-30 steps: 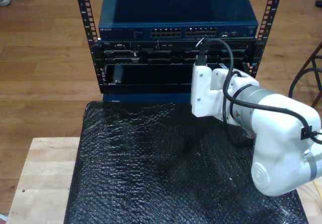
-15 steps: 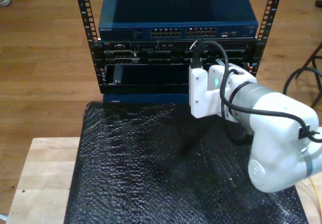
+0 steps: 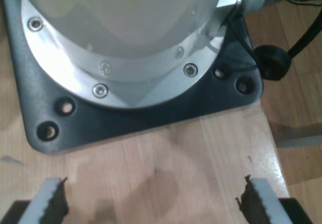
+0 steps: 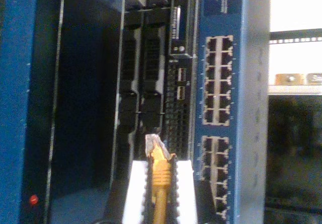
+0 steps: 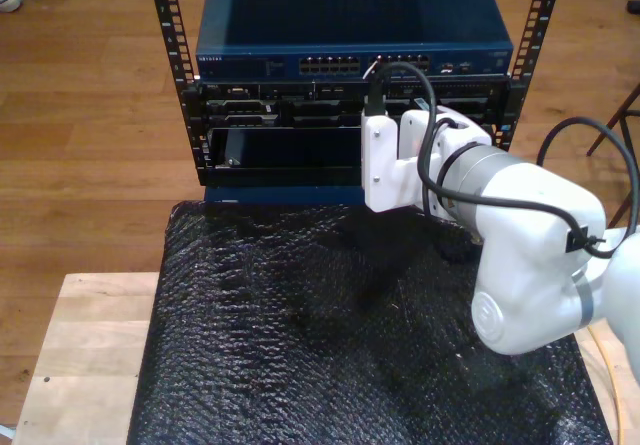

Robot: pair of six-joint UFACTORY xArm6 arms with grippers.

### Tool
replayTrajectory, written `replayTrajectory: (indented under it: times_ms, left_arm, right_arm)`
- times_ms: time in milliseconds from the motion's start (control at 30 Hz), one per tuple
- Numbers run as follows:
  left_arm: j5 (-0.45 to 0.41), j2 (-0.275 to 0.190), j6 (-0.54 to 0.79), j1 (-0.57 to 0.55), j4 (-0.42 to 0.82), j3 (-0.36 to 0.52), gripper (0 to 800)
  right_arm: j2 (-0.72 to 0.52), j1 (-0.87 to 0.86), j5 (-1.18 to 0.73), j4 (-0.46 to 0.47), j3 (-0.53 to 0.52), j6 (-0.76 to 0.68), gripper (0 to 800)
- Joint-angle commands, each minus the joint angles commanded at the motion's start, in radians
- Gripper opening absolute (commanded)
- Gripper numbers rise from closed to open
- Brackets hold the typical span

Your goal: Grab the cable and plug it in

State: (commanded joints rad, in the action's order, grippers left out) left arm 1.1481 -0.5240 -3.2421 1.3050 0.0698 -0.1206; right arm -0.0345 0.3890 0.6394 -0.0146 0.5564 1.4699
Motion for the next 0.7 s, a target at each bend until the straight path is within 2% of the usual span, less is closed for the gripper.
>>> replayTrajectory:
  times_ms: [333,700]
  left_arm:
    - [0.0,0.0,0.0,0.0,0.0,0.0,800]
    - [0.0,0.0,0.0,0.0,0.0,0.0,800]
  right_arm:
    - [0.043,-0.008,0.155,-0.002,-0.002,-0.002,0]
    - [0.072,-0.008,0.206,-0.002,0.037,-0.006,0]
